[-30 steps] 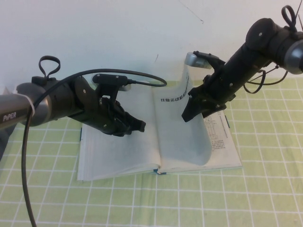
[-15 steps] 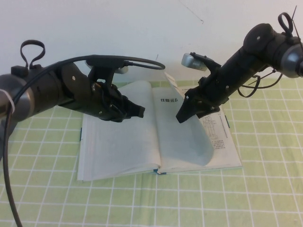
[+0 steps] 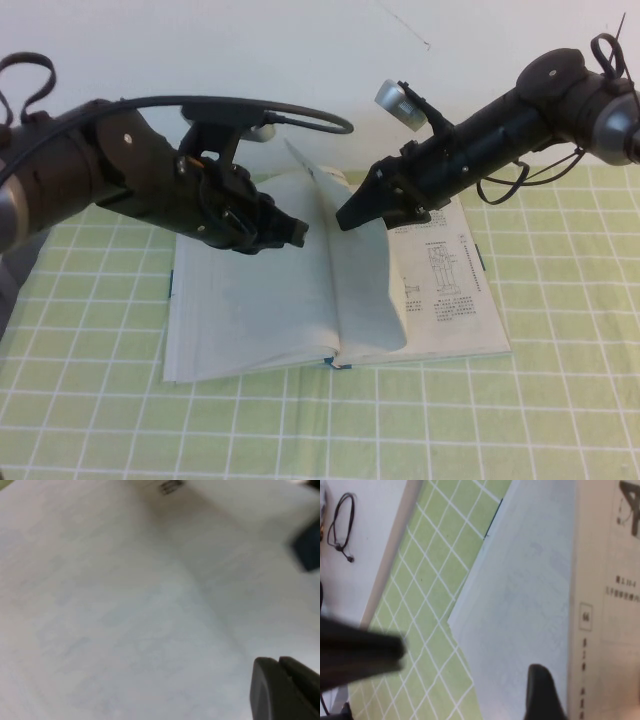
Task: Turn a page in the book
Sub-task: Open the closed book
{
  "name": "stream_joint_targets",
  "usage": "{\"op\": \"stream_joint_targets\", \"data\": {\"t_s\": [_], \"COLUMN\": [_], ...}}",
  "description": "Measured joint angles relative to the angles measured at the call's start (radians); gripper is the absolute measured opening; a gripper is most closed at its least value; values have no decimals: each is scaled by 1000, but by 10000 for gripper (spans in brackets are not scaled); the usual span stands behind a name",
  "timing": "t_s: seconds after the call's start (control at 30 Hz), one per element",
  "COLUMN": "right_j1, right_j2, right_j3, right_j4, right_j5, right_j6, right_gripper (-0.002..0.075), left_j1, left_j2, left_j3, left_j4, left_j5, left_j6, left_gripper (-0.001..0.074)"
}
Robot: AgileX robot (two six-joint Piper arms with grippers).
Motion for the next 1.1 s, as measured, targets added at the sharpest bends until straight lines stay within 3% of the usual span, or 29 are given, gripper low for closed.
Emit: {"op": "stream_joint_targets", "data": {"t_s": [0.1, 0.27, 0.53, 1.1], "right_j1": [0, 0, 0, 0], "right_j2": [0, 0, 0, 0], "right_j3": [0, 0, 0, 0], "right_j4": [0, 2, 4, 8], "right_j5": [-2, -4, -4, -4], "right_j6": [0, 0, -2, -12], "right_gripper": [388, 388, 388, 388], "left_j1": [-32, -166, -408, -436], "left_j2": [-50, -107, -56, 136], "left_j3": [0, 0, 1, 1], "left_j4": [-49, -115, -48, 36], "left_j5": [53, 98, -23, -388], "left_j6": [50, 155, 198, 202], "left_gripper": [-4, -4, -4, -4]}}
